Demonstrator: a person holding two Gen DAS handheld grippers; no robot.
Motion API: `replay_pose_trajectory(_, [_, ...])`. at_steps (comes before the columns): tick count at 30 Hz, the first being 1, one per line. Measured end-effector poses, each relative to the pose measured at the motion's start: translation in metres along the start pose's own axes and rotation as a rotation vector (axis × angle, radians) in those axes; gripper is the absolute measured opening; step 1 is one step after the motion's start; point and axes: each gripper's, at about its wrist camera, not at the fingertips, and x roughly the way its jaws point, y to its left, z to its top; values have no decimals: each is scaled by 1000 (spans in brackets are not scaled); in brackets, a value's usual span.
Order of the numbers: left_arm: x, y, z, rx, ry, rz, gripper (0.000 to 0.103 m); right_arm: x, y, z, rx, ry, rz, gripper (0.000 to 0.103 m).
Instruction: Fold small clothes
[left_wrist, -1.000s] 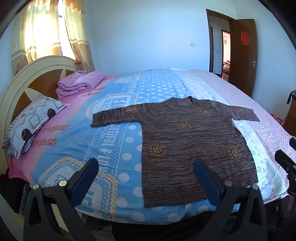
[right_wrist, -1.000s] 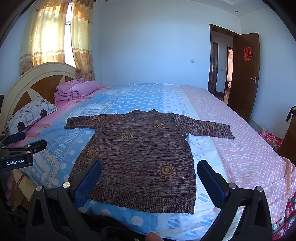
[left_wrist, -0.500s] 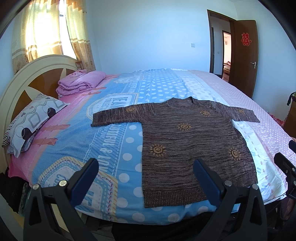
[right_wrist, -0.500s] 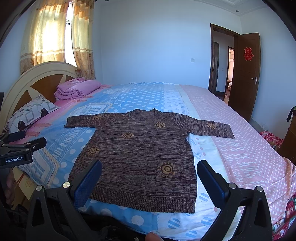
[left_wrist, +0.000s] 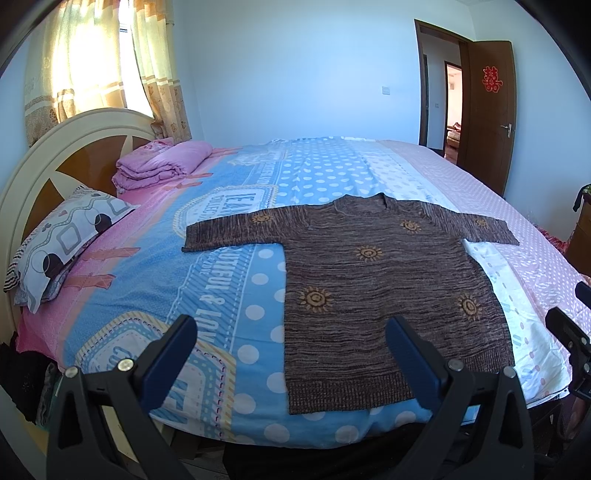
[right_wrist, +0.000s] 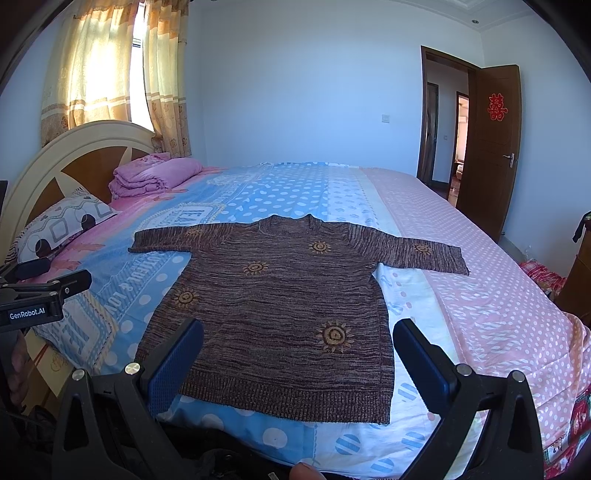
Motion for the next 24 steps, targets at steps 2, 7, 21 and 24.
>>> replay_pose_trajectory(2, [0, 0, 0, 0, 0, -1, 103, 0, -1, 0, 1, 1, 1, 102])
replay_pose_trajectory(7, [1, 1, 1, -4, 3, 0, 103, 1, 0, -1, -1, 2, 2, 102])
replay_pose_trajectory(21, [18, 2, -2, -2, 26, 6, 103, 22, -4, -7, -3, 40, 2, 102])
replay_pose_trajectory(24, [32, 2, -2, 0, 43, 11, 103, 40, -10, -9, 2, 69, -6, 102])
